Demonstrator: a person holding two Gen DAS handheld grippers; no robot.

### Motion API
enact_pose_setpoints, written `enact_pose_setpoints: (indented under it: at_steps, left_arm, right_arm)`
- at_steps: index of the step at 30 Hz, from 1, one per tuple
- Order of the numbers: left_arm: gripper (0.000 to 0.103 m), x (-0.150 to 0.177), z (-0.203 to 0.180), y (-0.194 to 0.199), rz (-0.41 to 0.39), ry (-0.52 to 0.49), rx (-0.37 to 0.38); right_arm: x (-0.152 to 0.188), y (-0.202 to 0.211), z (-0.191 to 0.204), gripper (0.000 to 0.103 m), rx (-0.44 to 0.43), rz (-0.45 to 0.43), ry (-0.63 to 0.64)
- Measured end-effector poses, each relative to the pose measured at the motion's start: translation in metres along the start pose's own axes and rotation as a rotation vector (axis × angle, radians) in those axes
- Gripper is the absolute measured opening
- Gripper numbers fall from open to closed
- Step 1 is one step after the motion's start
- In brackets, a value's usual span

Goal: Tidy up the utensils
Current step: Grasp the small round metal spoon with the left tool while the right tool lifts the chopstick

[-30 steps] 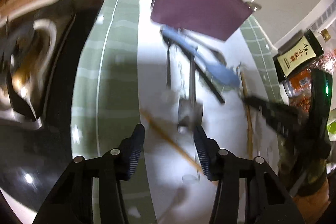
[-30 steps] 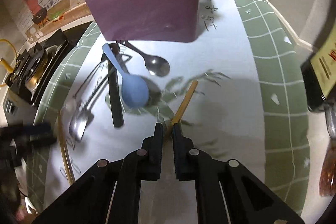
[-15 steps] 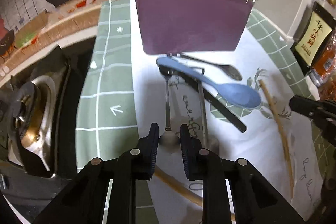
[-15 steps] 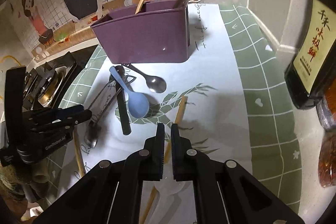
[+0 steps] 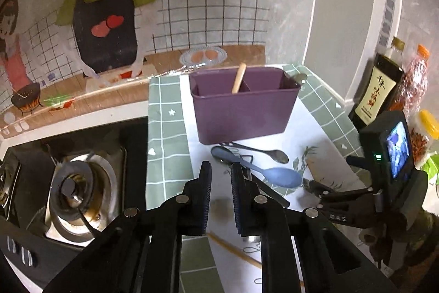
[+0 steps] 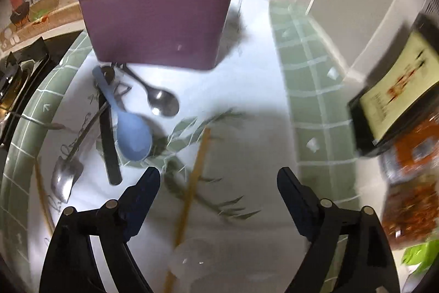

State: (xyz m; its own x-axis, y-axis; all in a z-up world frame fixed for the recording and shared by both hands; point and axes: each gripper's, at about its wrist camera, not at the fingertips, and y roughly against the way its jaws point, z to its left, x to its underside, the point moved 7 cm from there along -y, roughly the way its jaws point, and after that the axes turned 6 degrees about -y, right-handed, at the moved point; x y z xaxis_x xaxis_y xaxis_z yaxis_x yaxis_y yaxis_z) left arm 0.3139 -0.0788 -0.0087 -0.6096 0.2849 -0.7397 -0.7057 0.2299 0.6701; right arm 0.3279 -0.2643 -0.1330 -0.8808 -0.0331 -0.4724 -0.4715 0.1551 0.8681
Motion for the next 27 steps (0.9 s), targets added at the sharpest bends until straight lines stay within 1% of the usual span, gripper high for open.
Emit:
enact_pose_setpoints:
  at_steps: [1, 2, 3, 4, 5, 6, 7, 9, 10, 11, 12, 13, 14, 16, 18, 20, 22, 24, 27]
  left_arm:
    - [0.015, -0.001, 0.002, 0.003, -0.005, 0.008, 0.001]
    - [0.015, -0.002, 0.004, 0.005, -0.010, 0.016, 0.006]
    - [0.015, -0.002, 0.006, 0.007, -0.014, 0.020, 0.010]
    - [0.015, -0.003, 0.007, 0.010, -0.018, 0.025, 0.015]
    - [0.015, -0.003, 0.008, 0.011, -0.020, 0.030, 0.021]
    - [0.015, -0.003, 0.009, 0.012, -0.023, 0.034, 0.025]
    - [0.015, -0.004, 0.011, 0.012, -0.029, 0.039, 0.026]
    - [0.015, -0.004, 0.016, 0.011, -0.025, 0.057, 0.030]
    - [0.015, -0.004, 0.018, 0.010, -0.019, 0.067, 0.030]
    - [0.015, -0.003, 0.021, 0.009, -0.011, 0.077, 0.031]
    - [0.015, 0.000, 0.024, 0.008, 0.005, 0.089, 0.036]
    - [0.015, 0.004, 0.026, 0.006, 0.019, 0.097, 0.044]
    - [0.015, 0.009, 0.027, 0.004, 0.037, 0.102, 0.054]
    - [0.016, 0.023, 0.027, 0.000, 0.074, 0.106, 0.066]
    - [0.017, 0.043, 0.025, -0.003, 0.108, 0.109, 0.084]
    - [0.017, 0.065, 0.019, -0.003, 0.135, 0.113, 0.118]
    - [0.019, 0.086, 0.011, 0.000, 0.144, 0.094, 0.135]
    - [0.030, 0.107, 0.003, 0.005, 0.149, 0.069, 0.132]
    - [0.031, 0.127, -0.004, 0.012, 0.139, 0.033, 0.104]
  right_arm:
    - [-0.001, 0.003, 0.000, 0.085, -0.037, -0.005, -0.006]
    - [-0.001, 0.006, -0.001, 0.082, -0.084, -0.003, -0.018]
    - [0.000, 0.008, -0.002, 0.068, -0.130, -0.001, -0.032]
    - [0.001, 0.009, -0.002, 0.053, -0.168, 0.006, -0.039]
    - [0.002, 0.009, -0.002, 0.046, -0.207, 0.021, -0.052]
    - [0.003, 0.007, -0.001, 0.039, -0.228, 0.036, -0.066]
    - [0.004, 0.003, -0.002, 0.039, -0.238, 0.054, -0.081]
    - [0.004, -0.005, 0.001, 0.039, -0.225, 0.067, -0.091]
    - [0.003, -0.009, 0.004, 0.036, -0.220, 0.072, -0.093]
    - [0.004, -0.011, 0.007, 0.032, -0.218, 0.079, -0.093]
    - [0.004, -0.015, 0.011, 0.021, -0.226, 0.089, -0.093]
    - [0.003, -0.016, 0.016, 0.013, -0.217, 0.094, -0.081]
    - [0.003, -0.017, 0.018, 0.009, -0.196, 0.088, -0.067]
    - [0.003, -0.018, 0.020, 0.006, -0.195, 0.096, -0.063]
    - [0.004, -0.016, 0.019, 0.005, -0.204, 0.102, -0.073]
    - [0.004, -0.007, 0.014, 0.005, -0.209, 0.084, -0.087]
    - [0.003, 0.006, 0.007, 0.005, -0.231, 0.062, -0.105]
    - [0.004, 0.018, 0.000, 0.005, -0.242, 0.039, -0.121]
    - [0.004, 0.034, -0.007, 0.005, -0.262, 0.011, -0.133]
